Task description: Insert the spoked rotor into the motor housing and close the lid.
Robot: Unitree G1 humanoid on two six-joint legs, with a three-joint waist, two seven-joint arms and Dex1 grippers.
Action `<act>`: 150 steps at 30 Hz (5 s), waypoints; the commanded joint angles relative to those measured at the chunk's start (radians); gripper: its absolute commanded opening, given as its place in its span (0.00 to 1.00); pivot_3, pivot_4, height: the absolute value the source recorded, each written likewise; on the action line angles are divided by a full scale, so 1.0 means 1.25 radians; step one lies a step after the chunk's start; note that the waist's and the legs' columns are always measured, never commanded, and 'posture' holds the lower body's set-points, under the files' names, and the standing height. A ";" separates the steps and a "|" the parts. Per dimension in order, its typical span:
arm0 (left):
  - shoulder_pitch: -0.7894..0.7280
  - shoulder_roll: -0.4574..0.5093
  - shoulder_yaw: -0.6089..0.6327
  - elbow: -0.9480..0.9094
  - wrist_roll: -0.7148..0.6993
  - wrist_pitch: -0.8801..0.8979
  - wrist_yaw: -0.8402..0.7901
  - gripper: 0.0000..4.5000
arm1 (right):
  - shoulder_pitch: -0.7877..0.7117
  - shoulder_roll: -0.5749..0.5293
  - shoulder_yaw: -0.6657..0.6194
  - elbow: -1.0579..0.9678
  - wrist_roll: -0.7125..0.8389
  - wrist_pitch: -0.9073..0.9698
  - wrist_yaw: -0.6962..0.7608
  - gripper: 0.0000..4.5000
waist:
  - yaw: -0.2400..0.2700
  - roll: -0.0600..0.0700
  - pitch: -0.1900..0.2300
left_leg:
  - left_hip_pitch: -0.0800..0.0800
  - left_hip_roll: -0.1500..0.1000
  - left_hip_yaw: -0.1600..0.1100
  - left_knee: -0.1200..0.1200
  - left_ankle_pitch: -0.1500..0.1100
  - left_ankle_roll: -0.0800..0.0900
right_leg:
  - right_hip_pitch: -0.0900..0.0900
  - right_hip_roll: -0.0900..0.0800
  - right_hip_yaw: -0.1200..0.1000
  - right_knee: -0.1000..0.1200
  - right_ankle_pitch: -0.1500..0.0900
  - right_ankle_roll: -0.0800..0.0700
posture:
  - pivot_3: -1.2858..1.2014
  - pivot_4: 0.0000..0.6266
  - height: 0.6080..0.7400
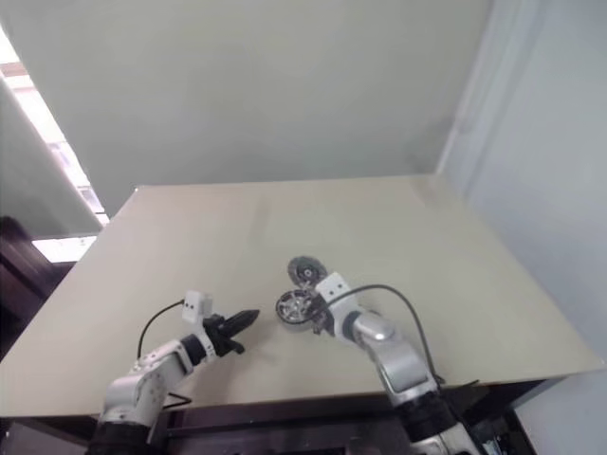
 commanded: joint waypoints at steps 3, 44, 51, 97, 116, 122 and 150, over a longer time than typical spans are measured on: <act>-0.027 0.010 0.002 -0.005 0.002 -0.007 -0.013 0.00 | -0.003 -0.036 0.041 -0.088 -0.026 0.009 0.019 0.84 | 0.001 0.000 0.000 | 0.000 0.000 0.000 0.000 0.000 0.000 | 0.000 0.000 0.000 0.000 0.000 0.000 | 0.52 0.00 1.00; -0.012 0.051 -0.010 0.004 0.047 -0.032 -0.039 0.00 | -0.142 -0.026 0.225 0.149 -0.213 -0.199 0.127 0.84 | 0.001 -0.001 0.000 | 0.000 0.000 -0.001 0.000 0.000 0.000 | 0.000 0.000 -0.001 0.000 0.000 0.000 | 0.52 0.00 1.00; -0.008 0.043 -0.004 0.002 0.047 -0.044 -0.026 0.00 | -0.158 -0.017 0.233 0.203 -0.231 -0.214 0.134 0.84 | 0.001 -0.001 0.000 | 0.000 0.000 -0.001 0.000 0.000 0.000 | 0.000 0.000 -0.001 0.000 0.000 0.000 | 0.52 0.00 1.00; -0.009 0.031 -0.005 0.006 0.044 -0.062 -0.018 0.00 | -0.163 0.007 0.208 0.274 -0.237 -0.243 0.129 0.84 | 0.001 -0.001 0.000 | 0.001 0.000 -0.001 0.001 0.000 0.000 | 0.002 0.000 -0.001 0.000 0.000 0.000 | 0.52 0.00 1.00; -0.005 0.030 -0.001 -0.003 0.040 -0.064 -0.013 0.00 | -0.195 0.023 0.203 0.348 -0.252 -0.259 0.099 0.04 | 0.001 -0.001 0.000 | 0.004 0.000 -0.001 0.001 0.000 0.000 | 0.003 0.000 -0.001 0.002 0.000 0.000 | 0.52 0.00 1.00; -0.005 0.029 0.000 -0.002 0.039 -0.066 -0.010 0.00 | -0.180 0.044 0.165 0.259 -0.206 -0.127 0.131 0.04 | 0.001 -0.001 0.000 | 0.004 0.000 -0.001 0.001 0.000 0.000 | 0.003 0.000 0.000 0.002 0.000 0.000 | 0.52 0.00 1.00; 0.010 0.001 0.008 0.026 0.043 -0.098 -0.006 0.00 | -0.098 0.212 0.081 -0.064 0.017 0.408 -0.034 0.31 | 0.004 -0.001 0.000 | -0.001 0.000 -0.002 0.001 0.000 -0.001 | -0.001 0.000 -0.002 0.001 0.000 0.000 | 0.52 0.00 1.00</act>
